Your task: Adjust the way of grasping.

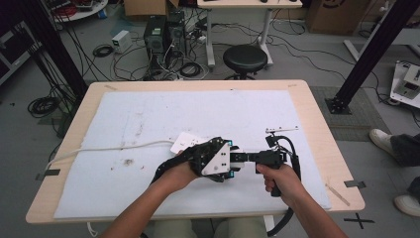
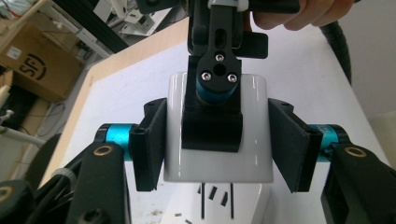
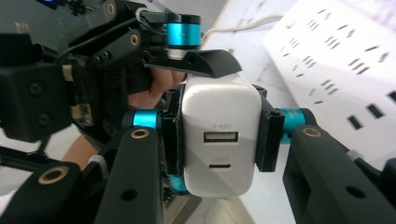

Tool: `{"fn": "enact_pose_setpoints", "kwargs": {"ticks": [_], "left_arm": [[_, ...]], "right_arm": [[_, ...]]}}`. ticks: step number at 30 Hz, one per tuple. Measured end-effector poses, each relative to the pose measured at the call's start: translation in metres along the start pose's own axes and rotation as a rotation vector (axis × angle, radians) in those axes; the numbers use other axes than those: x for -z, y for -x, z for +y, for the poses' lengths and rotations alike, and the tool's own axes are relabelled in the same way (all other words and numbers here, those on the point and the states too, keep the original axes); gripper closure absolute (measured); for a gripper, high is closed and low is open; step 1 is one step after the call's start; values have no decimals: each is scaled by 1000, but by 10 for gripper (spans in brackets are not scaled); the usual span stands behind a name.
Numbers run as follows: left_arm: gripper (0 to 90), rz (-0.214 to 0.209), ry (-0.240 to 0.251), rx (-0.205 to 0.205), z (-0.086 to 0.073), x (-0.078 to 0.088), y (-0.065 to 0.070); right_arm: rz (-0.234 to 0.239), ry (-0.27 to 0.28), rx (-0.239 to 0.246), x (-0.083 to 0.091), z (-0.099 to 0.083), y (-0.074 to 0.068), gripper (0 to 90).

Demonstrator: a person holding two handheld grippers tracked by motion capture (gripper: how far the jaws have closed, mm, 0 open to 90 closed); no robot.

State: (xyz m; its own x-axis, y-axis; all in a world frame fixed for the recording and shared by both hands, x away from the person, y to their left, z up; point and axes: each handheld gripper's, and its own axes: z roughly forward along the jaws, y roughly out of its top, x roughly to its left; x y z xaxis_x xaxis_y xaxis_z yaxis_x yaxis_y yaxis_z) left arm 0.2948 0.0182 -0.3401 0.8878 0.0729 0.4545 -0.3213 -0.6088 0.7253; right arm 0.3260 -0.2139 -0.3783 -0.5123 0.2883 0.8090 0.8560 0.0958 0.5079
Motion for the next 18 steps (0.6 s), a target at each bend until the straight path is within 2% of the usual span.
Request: {"fn": "enact_pose_setpoints", "kwargs": {"ticks": [2, 6, 7, 8, 9, 12, 18], "left_arm": [[314, 13, -1, 34, -3, 3, -3], [244, 31, 14, 144, -15, 11, -8], [239, 34, 22, 171, -19, 14, -8], [239, 34, 22, 171, -19, 14, -8], [239, 51, 35, 220, -28, 19, -10], [239, 80, 55, 291, -40, 28, -10], [239, 149, 120, 428, -63, 49, -14]], "right_arm": [[-21, 10, 0, 4, 0, 2, 632], [-68, 28, 26, 14, 1, 6, 632], [-82, 33, 40, 16, 1, 7, 632], [-96, 36, 52, 18, 1, 8, 632], [-112, 35, 60, 21, 0, 9, 632], [-153, 41, 92, 27, -1, 12, 632], [-238, 45, 211, 39, -3, 9, 633]]}}
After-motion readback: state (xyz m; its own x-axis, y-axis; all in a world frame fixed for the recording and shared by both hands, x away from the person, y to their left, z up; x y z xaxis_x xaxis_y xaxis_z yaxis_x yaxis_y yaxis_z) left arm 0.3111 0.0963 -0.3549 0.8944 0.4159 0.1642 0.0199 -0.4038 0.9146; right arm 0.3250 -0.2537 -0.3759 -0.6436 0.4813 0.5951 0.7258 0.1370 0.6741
